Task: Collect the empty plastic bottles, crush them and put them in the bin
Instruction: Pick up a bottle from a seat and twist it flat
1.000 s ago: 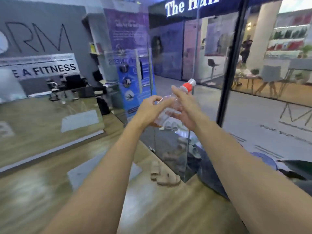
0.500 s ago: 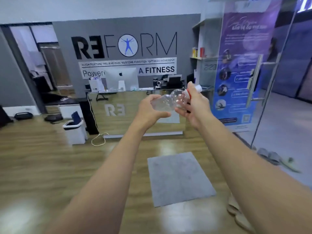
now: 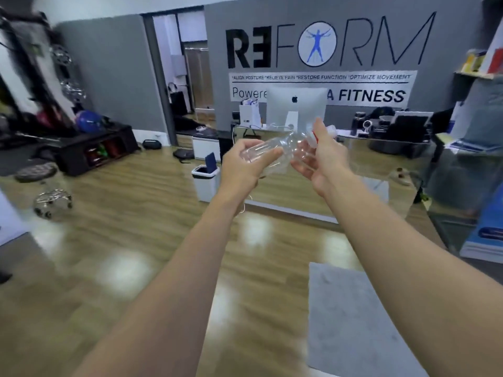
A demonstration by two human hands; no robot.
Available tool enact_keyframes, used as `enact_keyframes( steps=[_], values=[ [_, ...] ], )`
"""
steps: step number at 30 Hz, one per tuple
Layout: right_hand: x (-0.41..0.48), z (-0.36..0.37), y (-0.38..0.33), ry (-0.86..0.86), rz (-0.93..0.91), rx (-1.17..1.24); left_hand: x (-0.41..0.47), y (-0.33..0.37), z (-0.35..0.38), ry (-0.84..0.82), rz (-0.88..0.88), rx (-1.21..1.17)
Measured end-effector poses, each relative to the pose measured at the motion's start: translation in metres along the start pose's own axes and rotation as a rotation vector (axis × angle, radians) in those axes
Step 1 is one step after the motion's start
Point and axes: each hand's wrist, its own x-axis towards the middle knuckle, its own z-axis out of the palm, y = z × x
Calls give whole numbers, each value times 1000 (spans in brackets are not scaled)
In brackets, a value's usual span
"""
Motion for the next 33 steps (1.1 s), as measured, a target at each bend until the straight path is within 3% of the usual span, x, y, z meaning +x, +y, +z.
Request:
enact_keyframes(
  steps=[11, 18, 22, 33],
  values=[
    [128, 216, 100, -86, -27, -9, 200, -74, -171, 0, -79, 68],
    [240, 331, 159, -179, -41, 19, 332, -139, -238, 108, -64, 3],
    [317, 389, 204, -201, -52, -10, 414, -184, -272, 127, 0, 72],
    [499, 584, 312, -258, 56, 9, 632, -278, -401, 199, -41, 251]
  ],
)
